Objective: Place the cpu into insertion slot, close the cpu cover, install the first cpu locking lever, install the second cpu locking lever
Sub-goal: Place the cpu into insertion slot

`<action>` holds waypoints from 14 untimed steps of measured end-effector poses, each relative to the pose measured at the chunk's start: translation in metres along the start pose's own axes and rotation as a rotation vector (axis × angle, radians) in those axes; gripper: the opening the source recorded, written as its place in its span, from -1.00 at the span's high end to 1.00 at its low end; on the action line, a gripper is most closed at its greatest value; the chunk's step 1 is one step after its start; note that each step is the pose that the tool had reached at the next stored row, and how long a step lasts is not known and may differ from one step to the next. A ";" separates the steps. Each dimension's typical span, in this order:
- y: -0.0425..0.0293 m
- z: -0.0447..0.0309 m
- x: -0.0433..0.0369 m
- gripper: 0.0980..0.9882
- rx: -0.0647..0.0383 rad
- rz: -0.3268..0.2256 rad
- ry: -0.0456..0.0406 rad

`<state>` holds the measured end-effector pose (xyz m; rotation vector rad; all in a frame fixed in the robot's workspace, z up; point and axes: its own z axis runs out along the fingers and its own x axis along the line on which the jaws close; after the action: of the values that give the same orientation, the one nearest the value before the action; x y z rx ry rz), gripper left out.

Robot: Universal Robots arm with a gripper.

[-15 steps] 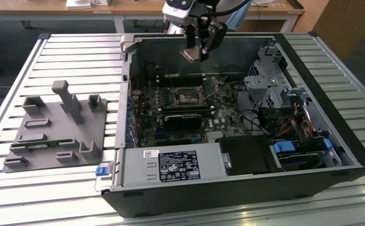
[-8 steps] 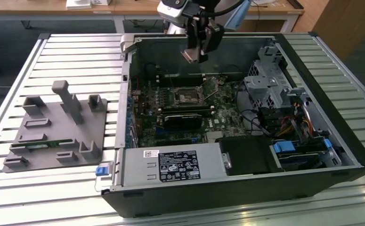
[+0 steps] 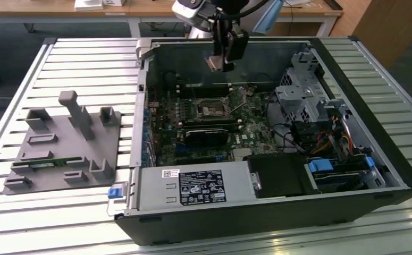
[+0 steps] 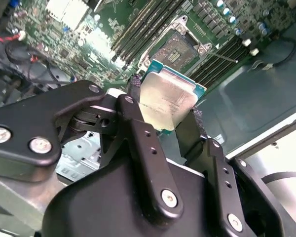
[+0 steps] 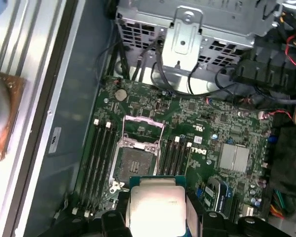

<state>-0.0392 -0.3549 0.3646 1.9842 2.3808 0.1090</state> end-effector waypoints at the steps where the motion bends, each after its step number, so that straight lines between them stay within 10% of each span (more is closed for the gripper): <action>1: 0.0000 0.0001 0.0000 0.02 0.000 0.016 -0.0013; 7: -0.0001 0.0019 0.0000 0.02 0.000 0.111 -0.0087; 14: -0.0006 0.0074 0.0002 0.02 0.036 0.148 -0.0073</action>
<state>-0.0393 -0.3546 0.3571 2.1718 2.2448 0.0634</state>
